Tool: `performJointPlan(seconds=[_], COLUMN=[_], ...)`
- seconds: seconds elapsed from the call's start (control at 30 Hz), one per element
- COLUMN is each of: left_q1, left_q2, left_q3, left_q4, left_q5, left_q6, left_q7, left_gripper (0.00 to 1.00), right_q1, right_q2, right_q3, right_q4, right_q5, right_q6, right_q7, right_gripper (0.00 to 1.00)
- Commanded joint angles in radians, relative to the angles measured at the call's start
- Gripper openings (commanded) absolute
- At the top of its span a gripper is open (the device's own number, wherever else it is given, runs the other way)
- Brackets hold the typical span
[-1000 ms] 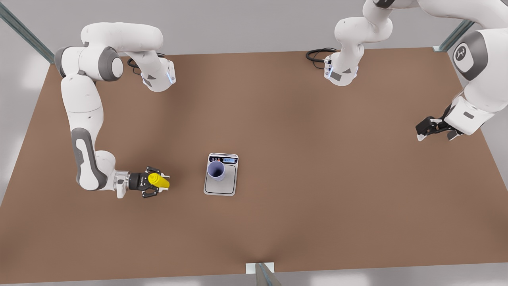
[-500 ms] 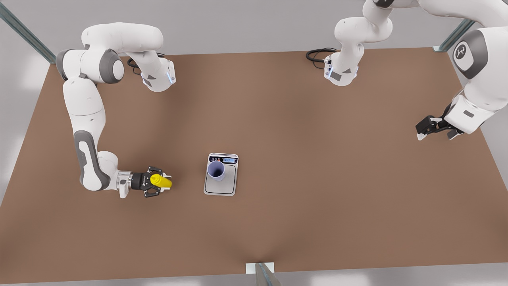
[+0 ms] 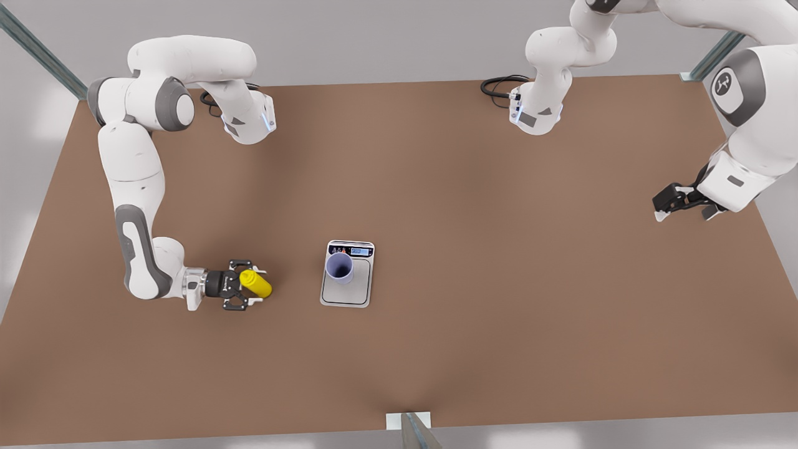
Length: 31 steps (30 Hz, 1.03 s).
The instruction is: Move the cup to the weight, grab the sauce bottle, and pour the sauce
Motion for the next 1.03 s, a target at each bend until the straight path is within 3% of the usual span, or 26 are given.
performJointPlan(seconds=[0.0,0.4,0.5,0.57,0.67,0.77,0.87,1.0], left_q1=[0.000,0.000,0.000,-0.001,0.000,0.000,0.000,0.000], left_q2=[0.000,-0.003,-0.002,-0.002,0.000,0.000,0.001,0.000], left_q3=[0.000,0.000,0.000,0.002,0.002,0.002,0.002,0.002], left_q4=[0.000,0.000,0.000,0.000,0.000,0.000,0.000,0.001], left_q5=[0.000,0.000,0.000,0.000,0.000,0.002,0.000,0.000], left_q6=[0.000,-0.002,-0.002,0.000,-0.002,0.001,0.000,0.001], left_q7=[0.000,0.000,0.000,0.000,0.000,0.000,0.000,0.000], left_gripper=[1.00,1.00,1.00,1.00,1.00,1.00,1.00,1.00], right_q1=[-0.002,-0.070,-0.133,-0.121,0.010,0.154,0.203,0.237], right_q2=[-0.002,-0.011,-0.055,-0.172,-0.333,-0.577,-0.753,-0.776], right_q3=[0.000,-0.003,-0.070,-0.089,-0.087,-0.117,-0.120,-0.152], right_q4=[0.000,-0.020,0.035,0.219,0.307,0.184,0.069,0.058], right_q5=[0.000,-0.061,-0.297,-0.624,-0.911,-1.183,-1.223,-1.223], right_q6=[0.000,-0.017,-0.054,-0.111,-0.012,0.087,0.087,0.081], right_q7=[0.000,-0.002,0.115,0.645,1.392,2.158,2.331,2.342], right_gripper=[1.00,1.00,1.00,1.00,1.00,1.00,1.00,1.00])
